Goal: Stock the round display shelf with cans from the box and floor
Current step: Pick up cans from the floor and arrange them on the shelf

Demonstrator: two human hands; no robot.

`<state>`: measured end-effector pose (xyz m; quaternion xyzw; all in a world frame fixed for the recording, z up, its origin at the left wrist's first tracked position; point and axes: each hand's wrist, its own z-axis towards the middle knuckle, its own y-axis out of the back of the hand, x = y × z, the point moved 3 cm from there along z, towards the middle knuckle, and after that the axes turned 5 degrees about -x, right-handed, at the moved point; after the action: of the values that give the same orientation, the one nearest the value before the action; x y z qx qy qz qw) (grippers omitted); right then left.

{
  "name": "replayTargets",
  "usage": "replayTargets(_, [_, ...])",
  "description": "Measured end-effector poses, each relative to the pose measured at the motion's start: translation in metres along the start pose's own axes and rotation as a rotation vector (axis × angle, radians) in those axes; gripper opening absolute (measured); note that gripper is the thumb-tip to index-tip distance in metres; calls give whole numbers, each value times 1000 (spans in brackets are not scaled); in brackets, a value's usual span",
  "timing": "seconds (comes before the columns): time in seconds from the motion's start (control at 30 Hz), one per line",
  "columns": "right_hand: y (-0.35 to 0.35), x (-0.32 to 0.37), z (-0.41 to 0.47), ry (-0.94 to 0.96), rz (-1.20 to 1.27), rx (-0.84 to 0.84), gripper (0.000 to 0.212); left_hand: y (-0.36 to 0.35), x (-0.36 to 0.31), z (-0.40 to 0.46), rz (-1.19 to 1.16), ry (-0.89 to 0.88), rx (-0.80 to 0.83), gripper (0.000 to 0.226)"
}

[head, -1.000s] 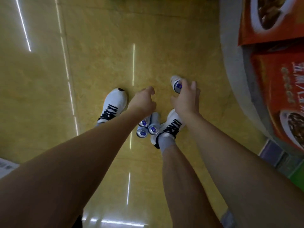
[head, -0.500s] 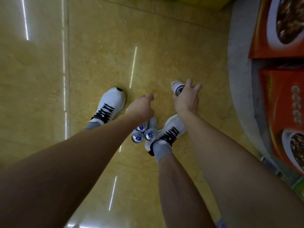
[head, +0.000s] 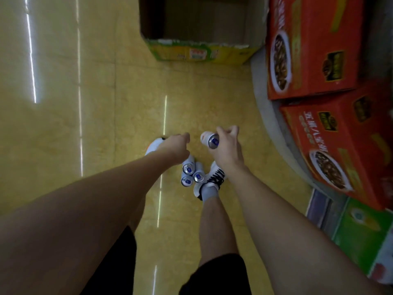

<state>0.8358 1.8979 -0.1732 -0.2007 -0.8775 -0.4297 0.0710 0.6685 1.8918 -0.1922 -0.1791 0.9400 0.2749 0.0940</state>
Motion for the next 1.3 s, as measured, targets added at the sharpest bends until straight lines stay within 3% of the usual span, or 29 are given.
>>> replayTargets(0.3, [186, 101, -118, 42, 134, -123, 44, 179, -81, -149, 308, -334, -45, 41])
replayTargets(0.47, [299, 138, -190, 65, 150, -266, 49, 263, -139, -235, 412, -478, -87, 59])
replayTargets(0.57, [369, 145, -241, 72, 228, -368, 46, 304, -183, -286, 408, -613, -86, 69])
replayTargets(0.67, [436, 144, -299, 52, 342, -500, 39, 336, -225, -332, 311, -719, -10, 60])
replayTargets(0.73, [474, 141, -336, 42, 386, -577, 39, 350, -255, -363, 182, -818, 59, 64])
replayTargets(0.87, [538, 130, -405, 46, 457, -657, 38, 363, -324, -434, 148, -1077, 70, 75])
replayTargets(1.0, [569, 99, -458, 39, 678, -759, 50, 360, -375, -498, 71, -1160, 81, 59])
replayTargets(1.1, [576, 61, -483, 15, 841, -869, 44, 357, -415, -529, -31, -1197, 73, 49])
replayTargets(1.3, [585, -14, -506, -121, 831, -935, 53, 345, -507, -589, -122, -1300, -4, 56])
